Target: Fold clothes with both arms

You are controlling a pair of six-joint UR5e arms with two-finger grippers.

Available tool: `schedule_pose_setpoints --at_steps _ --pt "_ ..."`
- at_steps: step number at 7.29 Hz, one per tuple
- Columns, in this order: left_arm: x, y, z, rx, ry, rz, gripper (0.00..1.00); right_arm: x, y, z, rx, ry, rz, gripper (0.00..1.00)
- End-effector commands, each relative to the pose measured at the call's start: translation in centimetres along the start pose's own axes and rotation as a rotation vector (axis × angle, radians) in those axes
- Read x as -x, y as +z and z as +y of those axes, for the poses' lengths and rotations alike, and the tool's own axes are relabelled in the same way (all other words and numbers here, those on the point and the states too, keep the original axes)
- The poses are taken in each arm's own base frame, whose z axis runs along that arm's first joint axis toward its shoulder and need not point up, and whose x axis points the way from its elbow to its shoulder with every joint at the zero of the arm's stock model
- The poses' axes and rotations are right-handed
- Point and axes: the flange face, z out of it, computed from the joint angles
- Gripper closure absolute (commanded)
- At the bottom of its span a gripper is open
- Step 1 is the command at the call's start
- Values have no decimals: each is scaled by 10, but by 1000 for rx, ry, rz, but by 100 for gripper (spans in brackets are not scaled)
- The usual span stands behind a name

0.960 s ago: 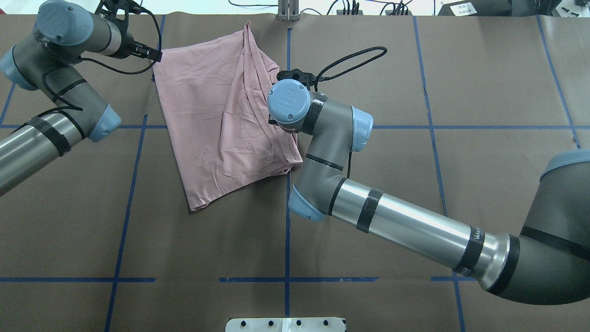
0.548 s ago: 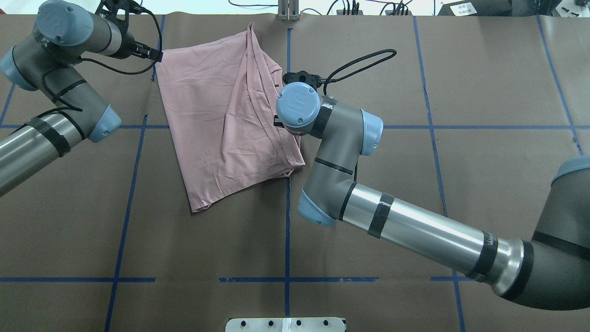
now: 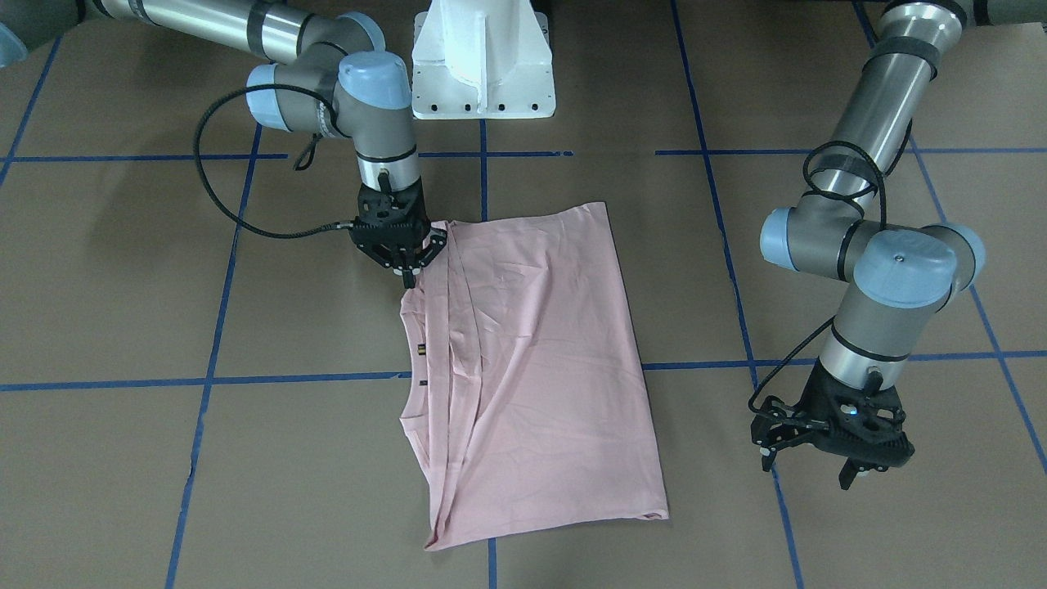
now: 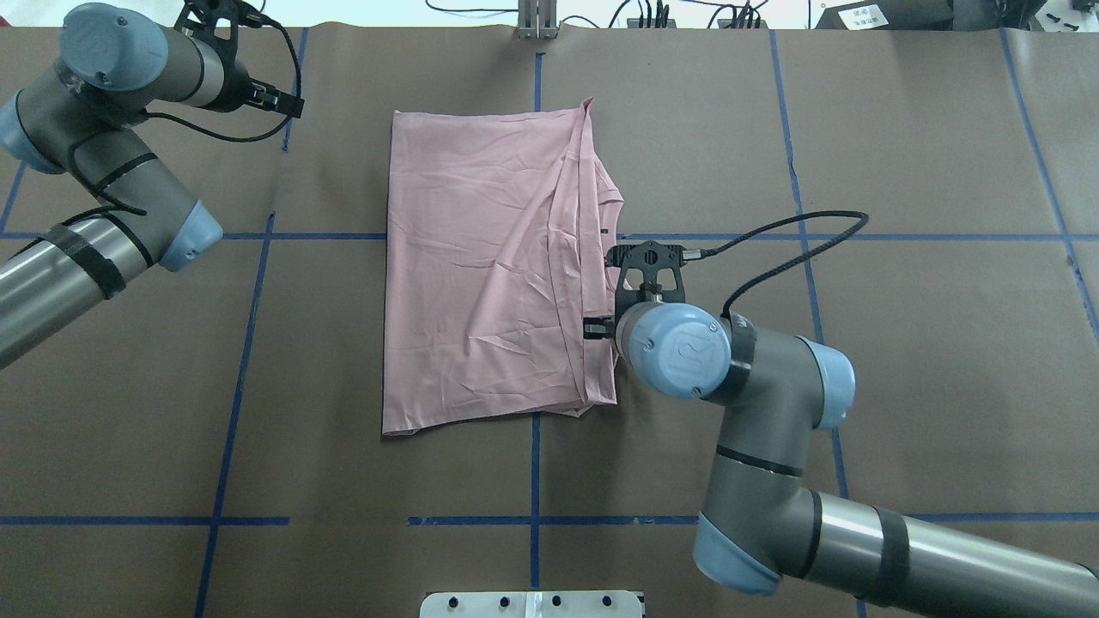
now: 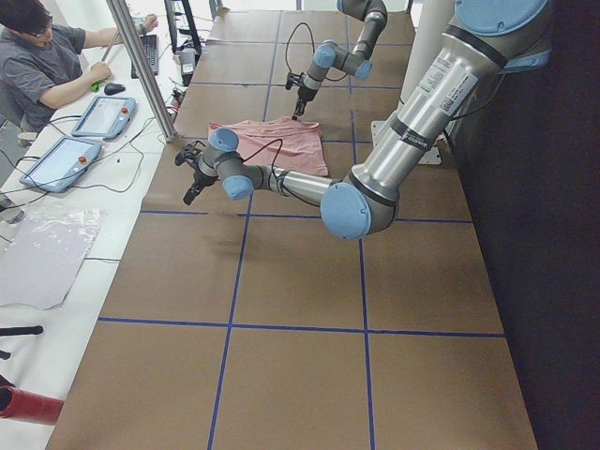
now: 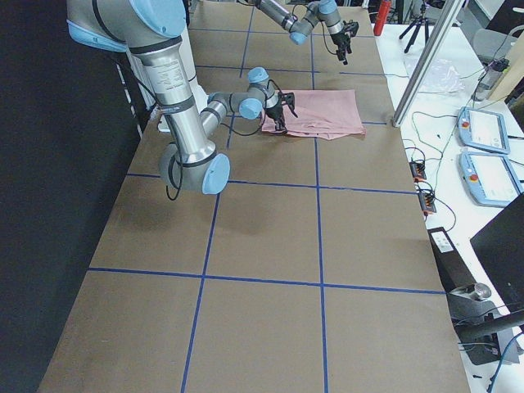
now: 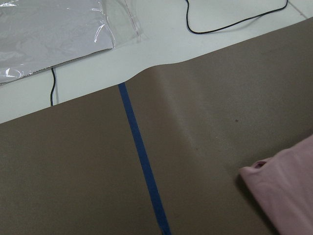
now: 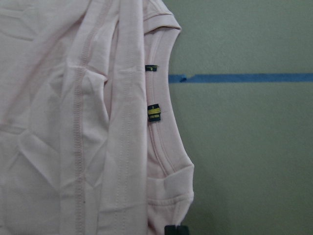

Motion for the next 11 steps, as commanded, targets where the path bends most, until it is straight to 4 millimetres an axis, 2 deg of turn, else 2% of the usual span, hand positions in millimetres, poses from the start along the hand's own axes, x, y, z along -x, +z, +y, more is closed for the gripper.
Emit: schedule_pose_setpoints --at_steps 1,2,3,5,7,8,9,11 --pt "-3 0 0 -1 -14 3 0 -26 -10 31 -7 -32 14 100" --pt "-5 -1 0 -2 -19 6 0 -30 -9 34 -5 -29 19 84" --pt "-11 0 3 1 -15 13 0 -31 -8 36 -27 -34 27 1" --pt "-14 0 3 2 -13 15 0 -15 -43 33 1 -53 5 0" --pt "-13 1 4 5 -14 13 0 27 -61 41 50 -103 45 0" --pt "-14 0 3 2 -13 15 0 37 -64 51 70 -194 67 1" --pt "-15 0 4 3 -12 16 0 42 -61 68 95 -283 85 16" --pt "-14 0 3 2 -13 15 0 44 -53 89 127 -494 89 35"
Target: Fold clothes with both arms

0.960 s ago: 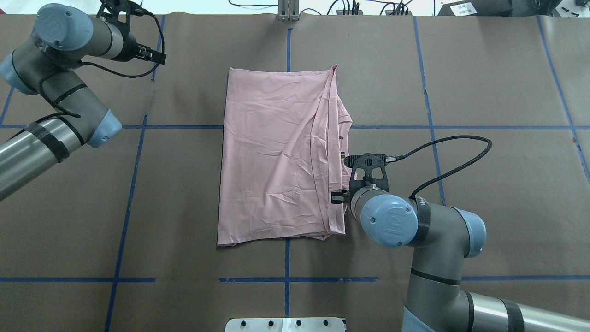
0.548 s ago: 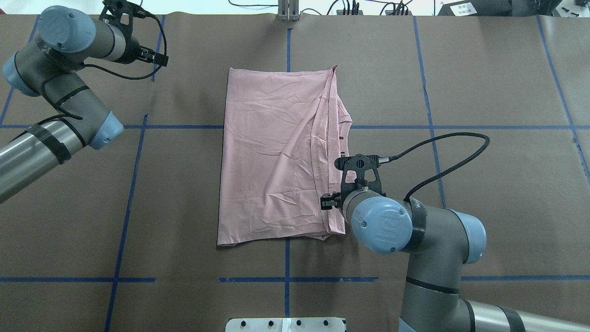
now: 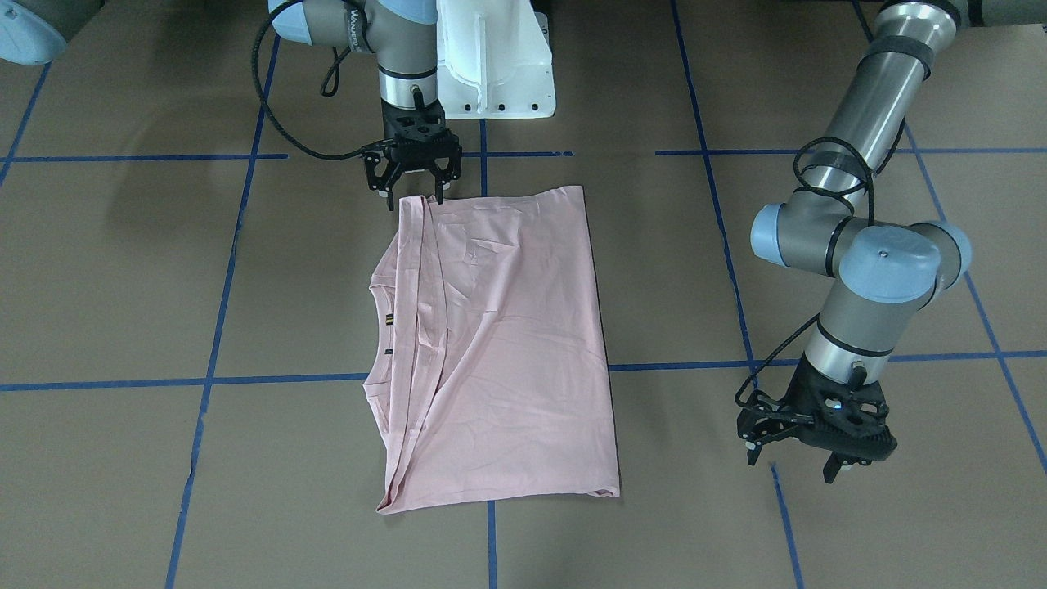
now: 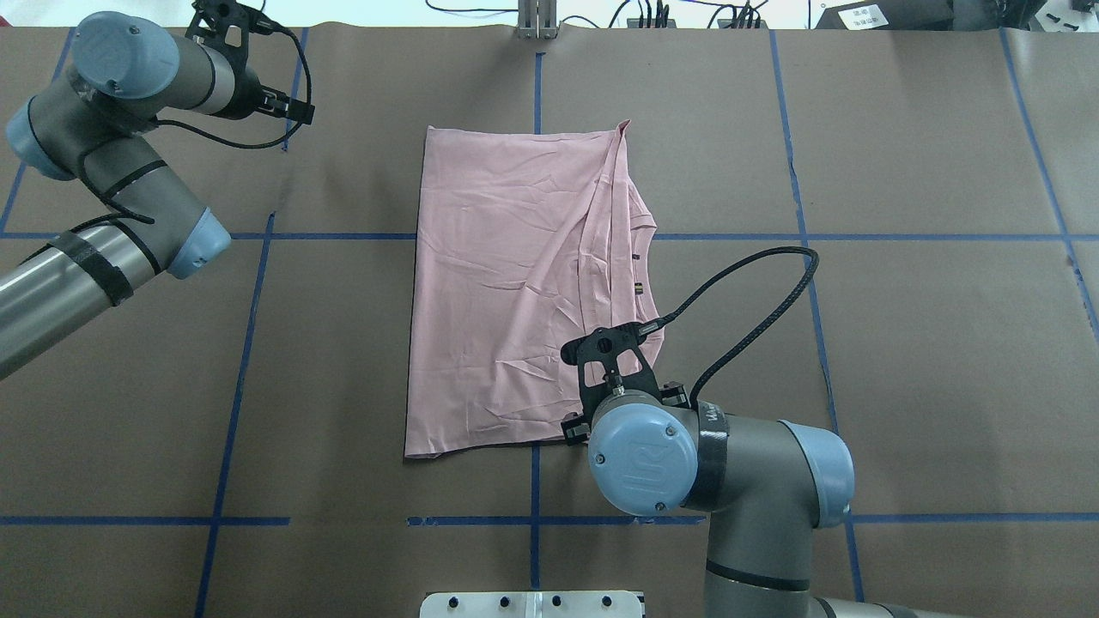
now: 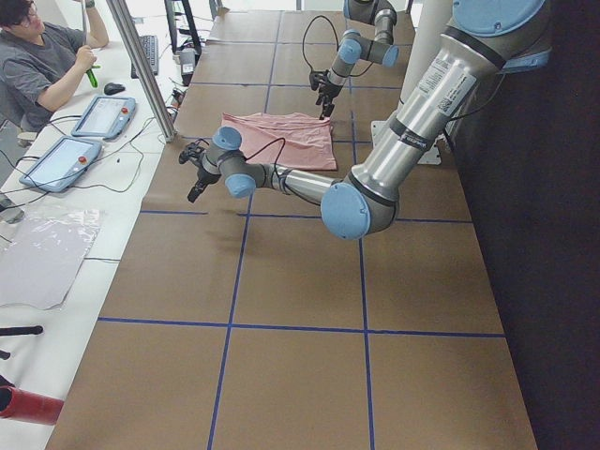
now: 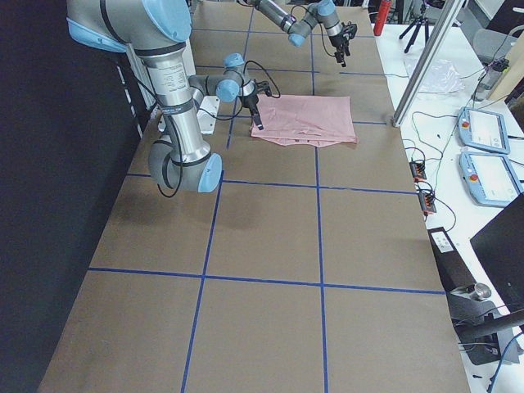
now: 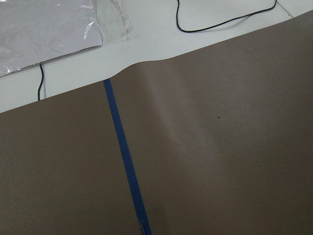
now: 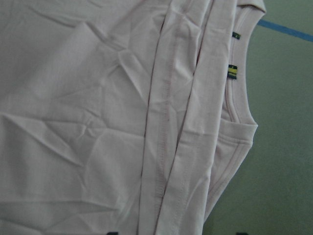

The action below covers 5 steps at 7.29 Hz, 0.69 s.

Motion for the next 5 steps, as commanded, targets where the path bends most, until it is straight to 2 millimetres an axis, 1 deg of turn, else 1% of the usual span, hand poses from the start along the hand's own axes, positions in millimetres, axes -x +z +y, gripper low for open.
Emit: schedule_pose_setpoints --at_steps 1,2,3,4,5 --pt "-1 0 0 1 1 1 0 9 12 16 26 -207 25 44" --pt "-2 1 1 1 0 2 0 8 14 19 43 -231 46 46" --pt "-2 0 1 0 0 3 0 9 15 22 49 -248 50 52" --pt "0 1 4 5 -1 1 0 9 14 22 45 -263 49 55" --pt "1 2 4 4 -1 0 0 10 13 21 43 -266 47 55"
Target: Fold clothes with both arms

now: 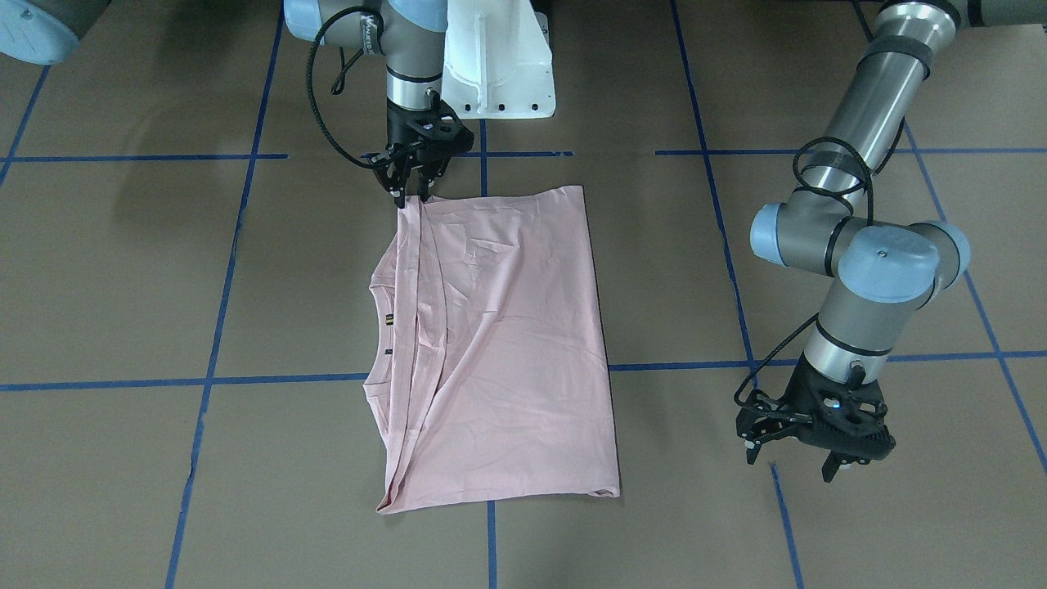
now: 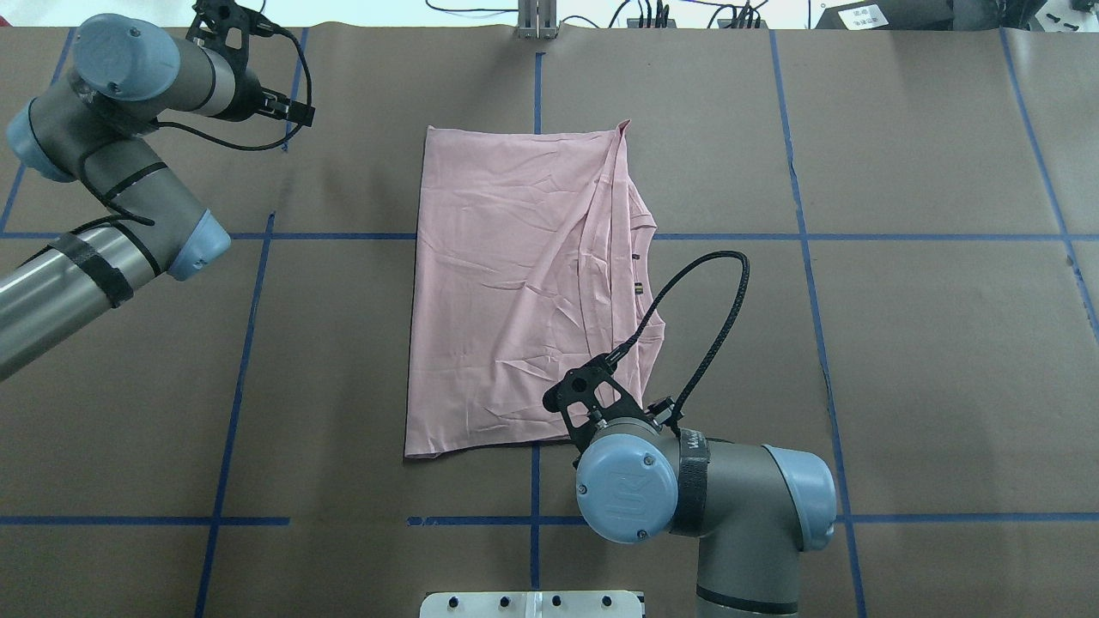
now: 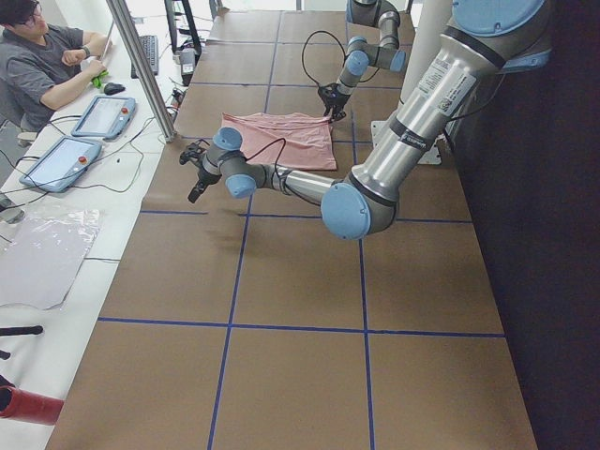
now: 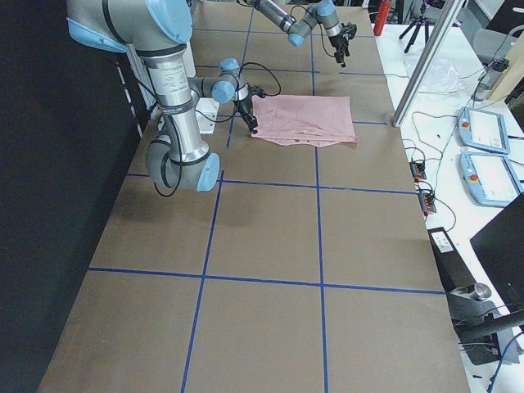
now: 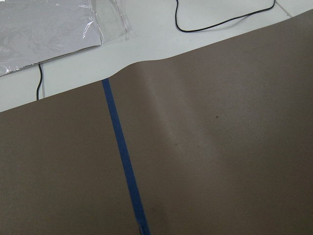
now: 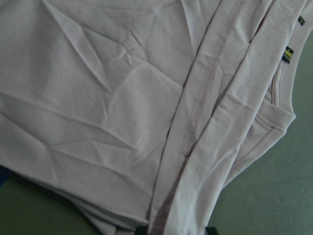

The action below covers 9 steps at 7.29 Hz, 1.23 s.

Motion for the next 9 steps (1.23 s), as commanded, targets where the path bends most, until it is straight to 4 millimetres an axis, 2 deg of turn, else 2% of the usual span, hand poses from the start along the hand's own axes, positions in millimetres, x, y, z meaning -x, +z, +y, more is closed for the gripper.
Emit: schedule_pose_setpoints --at_steps 1,2,3,5,6,7,8,9 --pt "0 0 1 0 -5 0 0 4 -10 -5 -17 10 -26 34" --pt "0 1 2 2 -10 0 0 2 -23 -10 -44 146 -67 14" --pt "-1 1 3 3 -11 1 0 -3 -29 -19 -72 384 -115 5" --pt "-2 0 1 1 -16 4 0 -8 -35 -27 -91 858 -239 7" --pt "-18 -15 -6 0 -89 50 0 -13 -26 -17 -71 993 -234 16" --pt "-27 -46 14 64 -211 168 0 -16 -23 -15 -72 997 -228 17" --pt "-64 -92 32 88 -306 233 0 -21 -17 -14 -74 980 -211 16" --pt "-126 -131 67 160 -348 253 0 -26 -11 -9 -72 952 -196 16"
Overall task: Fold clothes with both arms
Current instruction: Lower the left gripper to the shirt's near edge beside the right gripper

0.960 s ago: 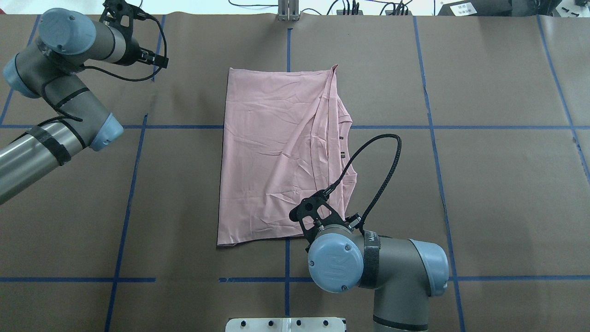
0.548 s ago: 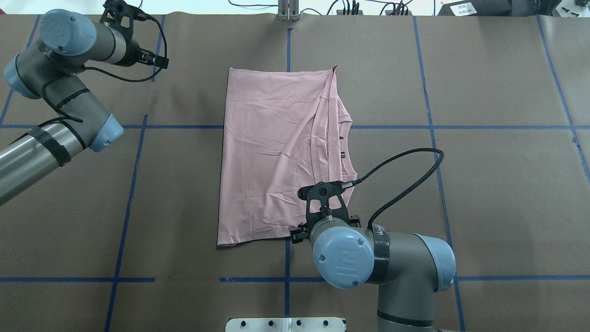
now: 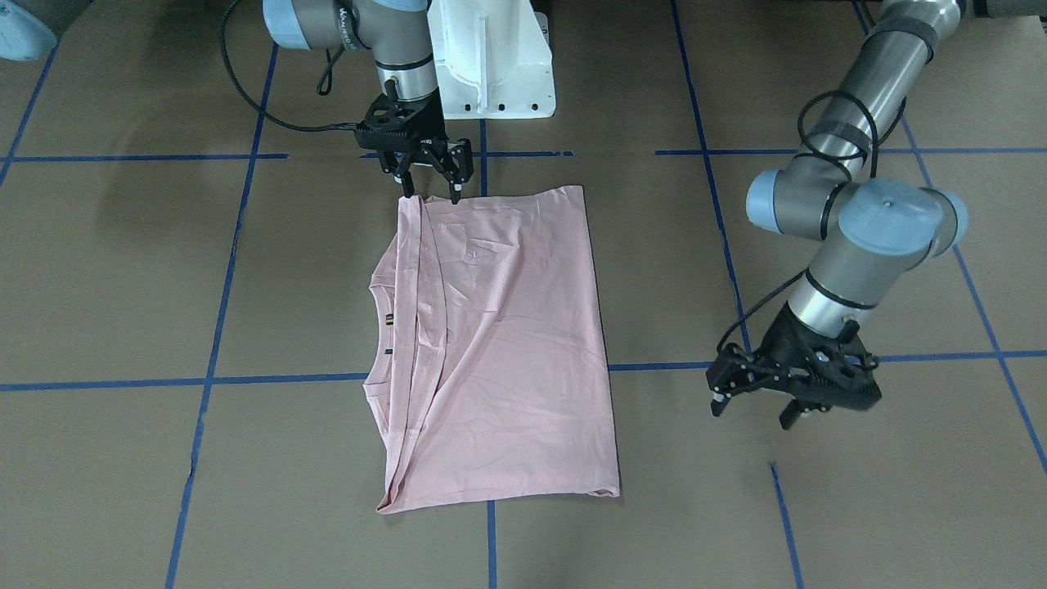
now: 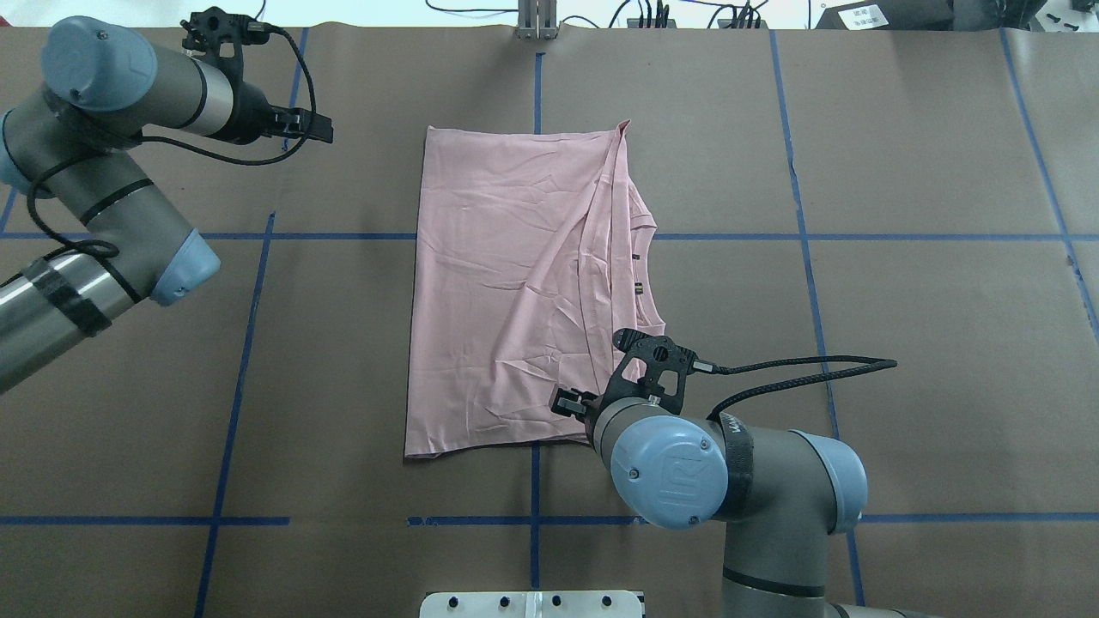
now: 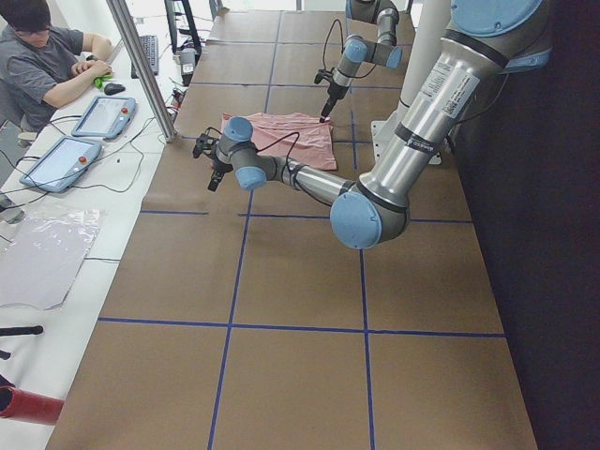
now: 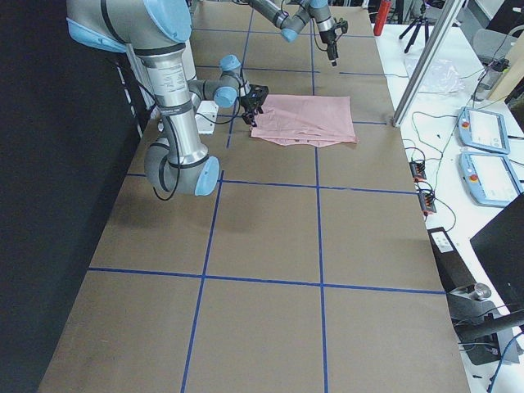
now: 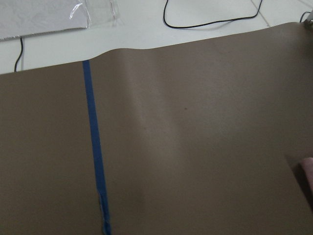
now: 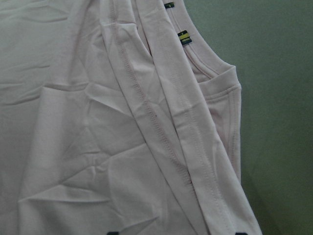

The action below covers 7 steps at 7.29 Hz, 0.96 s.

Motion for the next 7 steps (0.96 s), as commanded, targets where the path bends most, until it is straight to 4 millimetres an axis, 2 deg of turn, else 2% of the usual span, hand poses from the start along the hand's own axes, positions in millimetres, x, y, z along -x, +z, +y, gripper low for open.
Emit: schedule_pose_setpoints --at_steps 1,2,3,4,5,7 --pt "-92 -64 101 101 -121 55 0 -8 5 -9 -11 -35 15 15" --pt "-105 -72 153 126 -183 53 0 -8 5 -12 -14 -32 15 14" --pt "-124 -63 199 134 -278 36 0 -8 4 -15 -18 -31 13 14" --pt "-148 -49 245 146 -350 19 9 -8 4 -17 -20 -29 13 13" --pt "-164 -39 283 166 -382 4 16 -7 3 -19 -22 -27 12 13" --pt "-179 -28 330 206 -389 -16 21 -7 3 -20 -25 -26 11 13"
